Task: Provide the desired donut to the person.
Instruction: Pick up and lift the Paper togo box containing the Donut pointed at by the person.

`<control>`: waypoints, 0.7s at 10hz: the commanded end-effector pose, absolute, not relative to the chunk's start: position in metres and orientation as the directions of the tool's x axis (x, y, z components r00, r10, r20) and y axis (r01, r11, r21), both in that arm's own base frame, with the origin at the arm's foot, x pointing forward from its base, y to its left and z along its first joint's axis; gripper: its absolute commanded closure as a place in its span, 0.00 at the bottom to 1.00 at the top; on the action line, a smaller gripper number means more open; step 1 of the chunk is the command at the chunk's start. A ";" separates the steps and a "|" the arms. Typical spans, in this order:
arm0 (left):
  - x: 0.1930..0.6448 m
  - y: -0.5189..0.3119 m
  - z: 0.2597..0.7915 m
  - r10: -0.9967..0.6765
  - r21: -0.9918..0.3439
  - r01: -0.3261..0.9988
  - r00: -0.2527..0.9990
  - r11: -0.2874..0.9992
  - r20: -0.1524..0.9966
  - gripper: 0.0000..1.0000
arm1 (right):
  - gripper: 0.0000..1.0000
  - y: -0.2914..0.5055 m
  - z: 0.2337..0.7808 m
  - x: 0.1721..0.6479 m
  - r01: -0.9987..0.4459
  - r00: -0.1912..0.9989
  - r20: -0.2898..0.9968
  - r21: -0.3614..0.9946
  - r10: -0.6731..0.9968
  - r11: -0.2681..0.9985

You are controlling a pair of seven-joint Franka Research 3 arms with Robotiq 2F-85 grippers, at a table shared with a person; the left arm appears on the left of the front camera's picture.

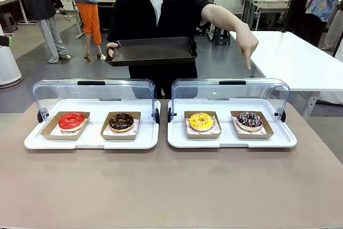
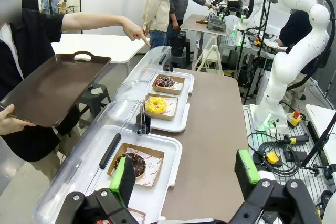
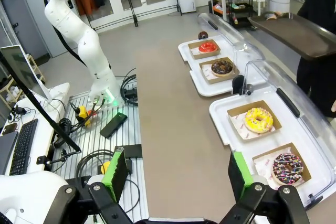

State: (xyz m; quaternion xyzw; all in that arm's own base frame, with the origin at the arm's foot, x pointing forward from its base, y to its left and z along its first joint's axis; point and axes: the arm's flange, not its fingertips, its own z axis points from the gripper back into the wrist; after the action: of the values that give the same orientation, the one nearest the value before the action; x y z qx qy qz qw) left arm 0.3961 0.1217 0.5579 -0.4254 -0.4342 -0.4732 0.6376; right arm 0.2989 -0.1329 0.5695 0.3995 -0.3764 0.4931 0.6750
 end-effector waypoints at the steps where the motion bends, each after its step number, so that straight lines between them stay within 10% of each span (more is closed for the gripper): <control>1: 0.396 0.122 0.559 -0.225 -0.129 0.974 0.170 0.187 0.959 0.00 | 0.00 -0.133 0.570 0.301 -0.969 0.219 0.911 0.161 0.349 0.186; 7: 0.396 0.122 0.559 -0.225 -0.129 0.974 0.170 0.187 0.959 0.00 | 0.00 -0.133 0.569 0.299 -0.966 0.230 0.902 0.168 0.365 0.195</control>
State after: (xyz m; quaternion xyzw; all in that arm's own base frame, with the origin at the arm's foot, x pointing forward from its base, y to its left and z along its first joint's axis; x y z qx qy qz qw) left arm 0.3961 0.1217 0.5579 -0.4254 -0.4342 -0.4732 0.6376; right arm 0.2989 -0.1329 0.5695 0.3992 -0.3763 0.4930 0.6753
